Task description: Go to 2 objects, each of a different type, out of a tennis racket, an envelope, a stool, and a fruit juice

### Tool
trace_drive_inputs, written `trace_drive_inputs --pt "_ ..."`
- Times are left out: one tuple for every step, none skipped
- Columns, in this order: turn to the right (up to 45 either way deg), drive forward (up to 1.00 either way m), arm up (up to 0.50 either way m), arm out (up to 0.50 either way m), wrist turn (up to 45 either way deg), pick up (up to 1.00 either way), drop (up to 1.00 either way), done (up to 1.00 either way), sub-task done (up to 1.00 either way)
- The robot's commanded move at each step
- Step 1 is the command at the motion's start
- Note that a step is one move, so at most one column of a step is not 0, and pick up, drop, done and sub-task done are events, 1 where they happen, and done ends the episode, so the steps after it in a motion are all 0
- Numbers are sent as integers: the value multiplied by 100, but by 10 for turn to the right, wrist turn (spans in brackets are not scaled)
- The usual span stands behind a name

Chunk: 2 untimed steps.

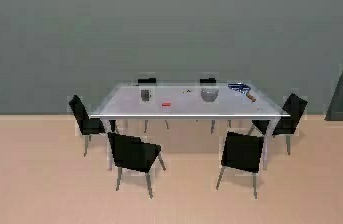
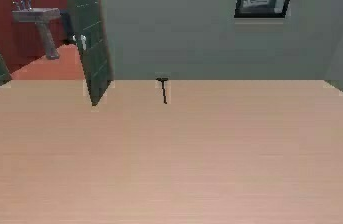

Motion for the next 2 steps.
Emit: trace_drive_inputs --pt "450 0 0 0 0 0 0 0 0" --pt "30 0 0 0 0 0 0 0 0"
